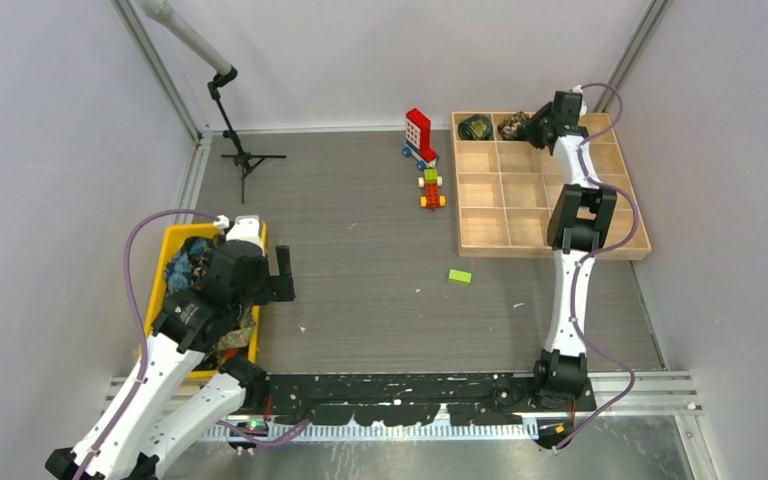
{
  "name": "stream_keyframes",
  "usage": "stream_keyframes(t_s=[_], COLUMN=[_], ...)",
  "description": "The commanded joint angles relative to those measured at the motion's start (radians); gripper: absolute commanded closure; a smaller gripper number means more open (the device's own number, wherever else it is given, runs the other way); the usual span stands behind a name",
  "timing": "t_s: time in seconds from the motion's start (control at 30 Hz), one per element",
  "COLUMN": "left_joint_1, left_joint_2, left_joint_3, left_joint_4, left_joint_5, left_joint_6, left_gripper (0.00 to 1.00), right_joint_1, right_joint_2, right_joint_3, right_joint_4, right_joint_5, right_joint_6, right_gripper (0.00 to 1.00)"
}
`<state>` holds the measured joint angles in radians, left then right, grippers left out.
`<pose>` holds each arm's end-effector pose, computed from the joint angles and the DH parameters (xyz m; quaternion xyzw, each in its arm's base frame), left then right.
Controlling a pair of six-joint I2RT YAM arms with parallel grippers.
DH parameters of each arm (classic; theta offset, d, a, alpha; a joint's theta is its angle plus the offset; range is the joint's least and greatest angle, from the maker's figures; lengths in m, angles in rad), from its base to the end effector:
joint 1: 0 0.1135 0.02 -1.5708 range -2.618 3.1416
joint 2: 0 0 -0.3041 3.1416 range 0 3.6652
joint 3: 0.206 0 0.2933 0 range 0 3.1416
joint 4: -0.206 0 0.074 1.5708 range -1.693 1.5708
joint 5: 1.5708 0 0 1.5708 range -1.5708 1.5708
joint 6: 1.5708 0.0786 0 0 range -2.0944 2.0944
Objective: Roll the ties
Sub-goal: Place the tie in the storage box, then reset both arms
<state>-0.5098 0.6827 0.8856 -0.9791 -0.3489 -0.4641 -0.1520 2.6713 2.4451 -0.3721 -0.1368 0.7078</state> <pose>0.1516 -0.0540 0.3184 -0.0464 0.9094 -0.0369 0.4117 0.7033 -0.0969 0.1598 0.3386 0.8151 0.1860 0.4318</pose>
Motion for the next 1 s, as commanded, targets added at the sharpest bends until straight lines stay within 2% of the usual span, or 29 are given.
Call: stream_keyframes(t_s=[0.0, 0.3, 0.6, 0.67, 0.97], left_joint_1=[0.004, 0.004, 0.004, 0.004, 0.003], left_joint_2=[-0.002, -0.015, -0.046, -0.052, -0.077], left_joint_3=[0.003, 0.000, -0.004, -0.005, -0.019], left_joint_4=[0.041, 0.044, 0.048, 0.051, 0.055], left_joint_5=[-0.012, -0.008, -0.004, 0.000, -0.014], left_joint_6=[0.009, 0.010, 0.015, 0.016, 0.017], left_gripper=[0.00, 0.00, 0.00, 0.00, 0.00], right_joint_1=[0.009, 0.017, 0.035, 0.040, 0.129], right_joint_2=[-0.027, -0.139, -0.332, -0.416, -0.844], right_joint_3=[0.012, 0.005, -0.016, -0.067, -0.504], right_joint_4=[0.009, -0.003, -0.054, -0.051, 0.024], right_joint_5=[0.020, 0.017, -0.013, -0.010, 0.061], right_joint_6=[-0.048, -0.041, -0.065, -0.073, -0.108], right_gripper=[0.60, 0.33, 0.21, 0.21, 0.20])
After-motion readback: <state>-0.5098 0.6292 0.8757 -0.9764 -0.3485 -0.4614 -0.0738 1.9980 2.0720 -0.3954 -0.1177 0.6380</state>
